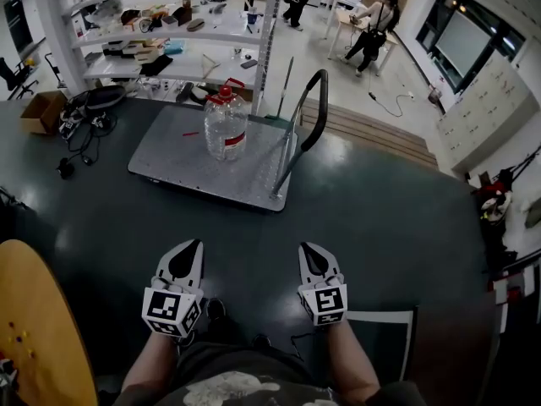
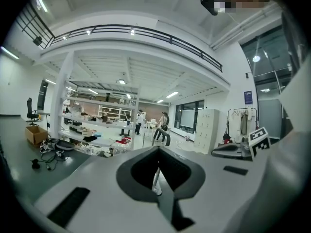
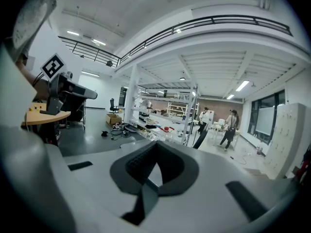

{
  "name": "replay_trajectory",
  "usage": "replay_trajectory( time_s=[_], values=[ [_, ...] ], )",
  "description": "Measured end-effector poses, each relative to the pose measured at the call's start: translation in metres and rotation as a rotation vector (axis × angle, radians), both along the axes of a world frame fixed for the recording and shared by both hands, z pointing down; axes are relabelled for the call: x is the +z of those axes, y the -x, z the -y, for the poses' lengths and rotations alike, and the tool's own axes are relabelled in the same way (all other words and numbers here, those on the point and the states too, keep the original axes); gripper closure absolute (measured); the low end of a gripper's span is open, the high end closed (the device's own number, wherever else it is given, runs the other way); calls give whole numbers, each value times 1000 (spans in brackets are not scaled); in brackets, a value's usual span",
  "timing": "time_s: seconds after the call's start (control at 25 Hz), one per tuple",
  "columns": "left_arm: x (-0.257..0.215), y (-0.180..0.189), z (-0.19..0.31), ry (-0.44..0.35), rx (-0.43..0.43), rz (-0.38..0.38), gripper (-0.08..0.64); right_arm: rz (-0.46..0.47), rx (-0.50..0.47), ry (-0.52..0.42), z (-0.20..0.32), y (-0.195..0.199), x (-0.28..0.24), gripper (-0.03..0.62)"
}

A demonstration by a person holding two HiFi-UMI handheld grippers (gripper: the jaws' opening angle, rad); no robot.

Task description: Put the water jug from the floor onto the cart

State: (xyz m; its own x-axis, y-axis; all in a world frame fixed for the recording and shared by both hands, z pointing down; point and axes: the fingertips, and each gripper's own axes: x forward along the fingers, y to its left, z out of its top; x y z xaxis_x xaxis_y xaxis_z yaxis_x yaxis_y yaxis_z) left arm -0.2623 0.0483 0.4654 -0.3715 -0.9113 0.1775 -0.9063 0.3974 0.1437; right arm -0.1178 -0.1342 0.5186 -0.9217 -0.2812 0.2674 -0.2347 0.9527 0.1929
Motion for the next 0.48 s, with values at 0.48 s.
replay_trajectory(
  time_s=[0.48],
  values=[
    [-6,-78,-25,13,-63,11,552,10,-21,-46,18,-80,-13,601]
  ],
)
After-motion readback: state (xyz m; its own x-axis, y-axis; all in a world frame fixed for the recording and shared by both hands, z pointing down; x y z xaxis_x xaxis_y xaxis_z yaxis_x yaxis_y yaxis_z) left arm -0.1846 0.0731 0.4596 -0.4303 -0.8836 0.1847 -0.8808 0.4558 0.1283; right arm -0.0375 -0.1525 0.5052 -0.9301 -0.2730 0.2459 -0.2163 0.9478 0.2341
